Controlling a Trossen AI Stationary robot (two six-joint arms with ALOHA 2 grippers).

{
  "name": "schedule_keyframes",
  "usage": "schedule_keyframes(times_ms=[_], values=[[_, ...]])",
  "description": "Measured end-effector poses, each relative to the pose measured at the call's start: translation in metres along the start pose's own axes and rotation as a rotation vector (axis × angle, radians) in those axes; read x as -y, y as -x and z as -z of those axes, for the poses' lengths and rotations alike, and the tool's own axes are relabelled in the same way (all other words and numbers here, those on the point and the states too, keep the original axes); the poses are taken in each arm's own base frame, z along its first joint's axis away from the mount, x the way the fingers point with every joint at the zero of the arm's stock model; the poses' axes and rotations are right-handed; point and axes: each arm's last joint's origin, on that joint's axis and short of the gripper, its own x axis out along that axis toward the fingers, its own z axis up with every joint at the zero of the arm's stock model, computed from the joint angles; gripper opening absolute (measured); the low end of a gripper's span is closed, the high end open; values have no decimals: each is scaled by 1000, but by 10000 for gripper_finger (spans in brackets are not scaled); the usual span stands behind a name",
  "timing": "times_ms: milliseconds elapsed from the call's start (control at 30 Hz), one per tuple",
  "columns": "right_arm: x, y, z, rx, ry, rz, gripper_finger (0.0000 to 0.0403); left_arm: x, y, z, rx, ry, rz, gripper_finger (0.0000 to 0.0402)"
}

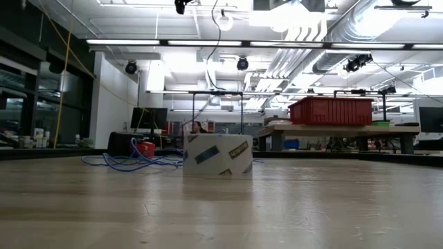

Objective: Coil cords
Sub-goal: Coil the blue wire on the spool

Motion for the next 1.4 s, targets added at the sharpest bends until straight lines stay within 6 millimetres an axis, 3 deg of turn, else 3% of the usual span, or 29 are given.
schedule_keyframes(times_ms=[333,600,833,1400], values=[[0,0,0,0,0,0,0,0,0,0,3,-11,-26,93],[0,0,0,0,-4,0,0,-3,-4,-1,19,-81,-92,114],[0,0,0,0,-4,0,0,3,-4,-1,24,-87,-45,132],[0,0,0,0,-4,0,0,8,-9,5,-19,-80,-46,76]])
